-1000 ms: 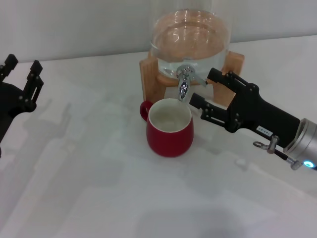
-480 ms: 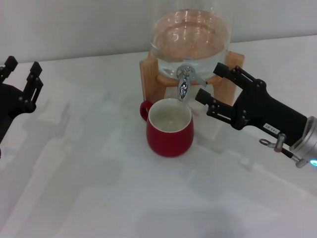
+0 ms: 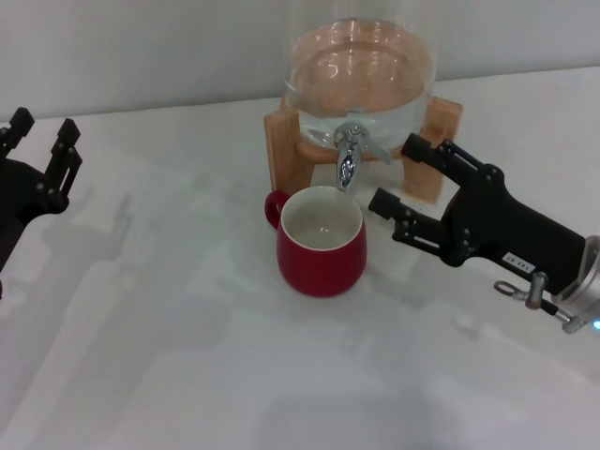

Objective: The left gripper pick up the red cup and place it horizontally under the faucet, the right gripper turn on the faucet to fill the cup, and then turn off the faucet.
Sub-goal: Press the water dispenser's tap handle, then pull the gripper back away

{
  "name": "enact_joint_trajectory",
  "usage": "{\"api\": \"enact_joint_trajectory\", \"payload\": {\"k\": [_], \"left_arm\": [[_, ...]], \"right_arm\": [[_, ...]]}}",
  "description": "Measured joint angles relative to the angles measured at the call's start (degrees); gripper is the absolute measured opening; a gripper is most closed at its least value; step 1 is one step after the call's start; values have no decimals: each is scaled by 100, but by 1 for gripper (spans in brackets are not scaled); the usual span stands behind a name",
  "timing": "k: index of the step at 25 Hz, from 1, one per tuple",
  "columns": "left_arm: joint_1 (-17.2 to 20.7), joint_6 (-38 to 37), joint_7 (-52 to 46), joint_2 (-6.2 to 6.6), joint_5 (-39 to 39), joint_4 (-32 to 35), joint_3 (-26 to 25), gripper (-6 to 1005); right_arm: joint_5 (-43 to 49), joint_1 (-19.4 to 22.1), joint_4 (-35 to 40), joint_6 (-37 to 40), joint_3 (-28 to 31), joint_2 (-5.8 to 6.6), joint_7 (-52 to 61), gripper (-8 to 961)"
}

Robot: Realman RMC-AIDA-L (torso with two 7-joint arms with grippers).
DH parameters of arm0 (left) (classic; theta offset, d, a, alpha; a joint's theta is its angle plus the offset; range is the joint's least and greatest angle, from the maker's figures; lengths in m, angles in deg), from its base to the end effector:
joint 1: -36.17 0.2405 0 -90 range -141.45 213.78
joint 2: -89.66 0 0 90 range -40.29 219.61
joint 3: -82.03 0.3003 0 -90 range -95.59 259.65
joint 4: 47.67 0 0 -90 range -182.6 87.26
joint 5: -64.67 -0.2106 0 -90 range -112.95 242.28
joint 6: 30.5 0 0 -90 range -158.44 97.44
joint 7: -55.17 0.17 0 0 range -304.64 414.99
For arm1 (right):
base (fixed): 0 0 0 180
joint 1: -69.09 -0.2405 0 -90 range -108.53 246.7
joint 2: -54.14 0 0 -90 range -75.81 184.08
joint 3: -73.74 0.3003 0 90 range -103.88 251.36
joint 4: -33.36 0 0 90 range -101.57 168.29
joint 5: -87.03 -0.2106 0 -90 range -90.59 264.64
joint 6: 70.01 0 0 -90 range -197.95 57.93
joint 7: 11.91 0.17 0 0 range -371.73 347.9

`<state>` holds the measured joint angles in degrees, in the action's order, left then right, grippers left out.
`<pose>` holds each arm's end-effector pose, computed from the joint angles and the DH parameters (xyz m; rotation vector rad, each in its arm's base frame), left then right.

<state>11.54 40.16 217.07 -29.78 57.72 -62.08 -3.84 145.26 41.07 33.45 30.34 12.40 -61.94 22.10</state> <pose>-0.3041 0.3800 -0.0454 -1.8373 -0.3229 -0.8796 0.2803 0.3142 -0.0446 -2.1794 0.2961 1.3043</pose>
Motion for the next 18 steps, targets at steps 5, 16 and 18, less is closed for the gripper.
{"api": "enact_joint_trajectory", "payload": {"k": [5,16,18], "left_arm": [[-7,0,0,0,0,0,11,515],[-7,0,0,-2,0,0,27,515],[-7,0,0,-6,0,-2,27,515]], "right_arm": [[52,-57,-4,5,-138,-11,0,842],[80,-183,-39,-66,-406,-12,119,842],[81,-219,-48,-153,-444,-12,149,842]]}}
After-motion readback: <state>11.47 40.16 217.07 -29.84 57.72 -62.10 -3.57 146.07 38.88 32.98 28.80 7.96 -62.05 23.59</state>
